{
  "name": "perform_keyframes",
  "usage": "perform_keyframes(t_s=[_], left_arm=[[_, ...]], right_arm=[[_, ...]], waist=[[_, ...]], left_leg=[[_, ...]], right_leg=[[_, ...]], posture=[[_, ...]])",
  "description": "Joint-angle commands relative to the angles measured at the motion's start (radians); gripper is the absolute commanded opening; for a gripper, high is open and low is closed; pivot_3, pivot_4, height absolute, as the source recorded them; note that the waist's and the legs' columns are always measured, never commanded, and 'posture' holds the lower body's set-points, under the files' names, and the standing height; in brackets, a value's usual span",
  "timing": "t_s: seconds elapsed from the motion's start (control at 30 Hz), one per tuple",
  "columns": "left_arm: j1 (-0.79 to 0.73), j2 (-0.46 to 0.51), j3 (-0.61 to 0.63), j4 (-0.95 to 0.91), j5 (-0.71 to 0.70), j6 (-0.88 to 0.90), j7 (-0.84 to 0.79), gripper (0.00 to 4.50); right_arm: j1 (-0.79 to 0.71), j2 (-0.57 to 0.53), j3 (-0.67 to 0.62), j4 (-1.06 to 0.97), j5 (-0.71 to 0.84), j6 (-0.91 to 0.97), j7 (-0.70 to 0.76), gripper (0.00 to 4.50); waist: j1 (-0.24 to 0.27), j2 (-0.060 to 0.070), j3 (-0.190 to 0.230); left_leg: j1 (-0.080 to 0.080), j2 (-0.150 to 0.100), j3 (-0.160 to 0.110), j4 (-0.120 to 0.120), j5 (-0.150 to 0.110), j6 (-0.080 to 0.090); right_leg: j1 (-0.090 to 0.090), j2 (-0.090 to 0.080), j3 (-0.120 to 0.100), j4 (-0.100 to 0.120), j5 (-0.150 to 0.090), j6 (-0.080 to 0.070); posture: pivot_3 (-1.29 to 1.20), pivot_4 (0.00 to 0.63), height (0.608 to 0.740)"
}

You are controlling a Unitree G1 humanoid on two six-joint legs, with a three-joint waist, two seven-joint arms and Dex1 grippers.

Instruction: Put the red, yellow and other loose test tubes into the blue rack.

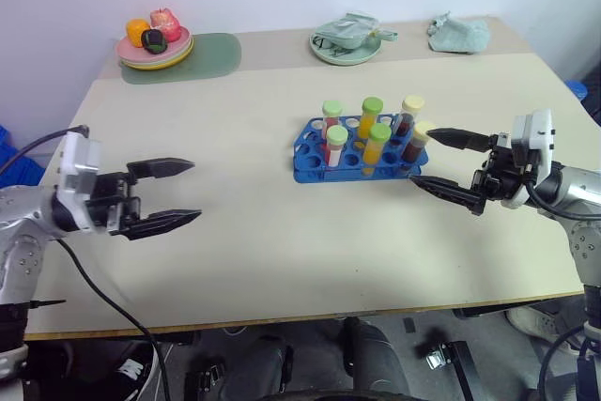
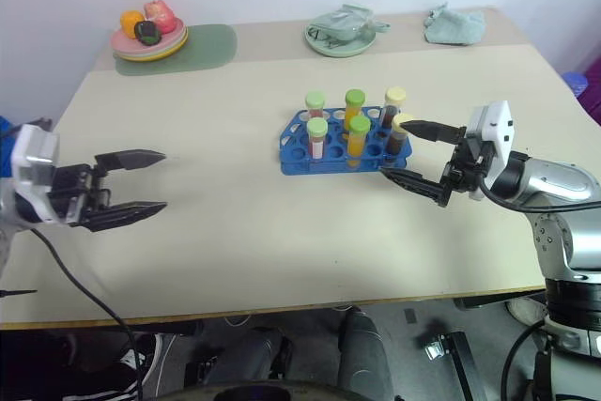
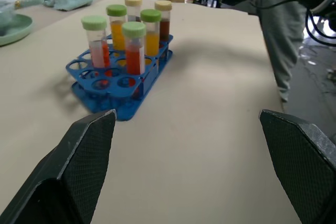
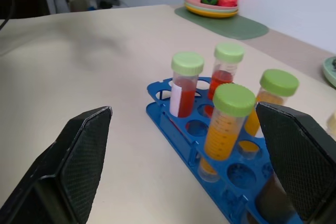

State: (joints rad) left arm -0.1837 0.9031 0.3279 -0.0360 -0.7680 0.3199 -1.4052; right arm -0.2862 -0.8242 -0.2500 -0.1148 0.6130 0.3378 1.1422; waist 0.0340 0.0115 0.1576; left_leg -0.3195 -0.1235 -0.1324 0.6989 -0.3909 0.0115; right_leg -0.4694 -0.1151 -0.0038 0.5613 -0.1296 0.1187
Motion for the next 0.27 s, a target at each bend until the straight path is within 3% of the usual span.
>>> perform_keyframes(t_s=[0.03, 0.27], left_arm=[[-0.017, -0.002, 0.032, 0.018, 0.004, -0.033, -0.022, 4.46], [-0.006, -0.055, -0.019, -0.006, 0.051, -0.103, -0.051, 4.46]], right_arm=[[-0.019, -0.005, -0.017, -0.008, 0.005, -0.02, 0.012, 4.5], [-0.017, -0.008, -0.023, 0.011, -0.01, -0.039, 0.021, 4.5]], waist=[[0.0, 0.0, 0.0], [-0.001, 0.0, 0.0]], left_leg=[[0.0, 0.0, 0.0, 0.0, 0.0, 0.0], [0.0, 0.0, 0.0, 0.0, 0.0, 0.0]], right_leg=[[0.0, 0.0, 0.0, 0.0, 0.0, 0.0], [0.0, 0.0, 0.0, 0.0, 0.0, 0.0]], posture=[[0.0, 0.15, 0.74], [0.0, 0.15, 0.74]])
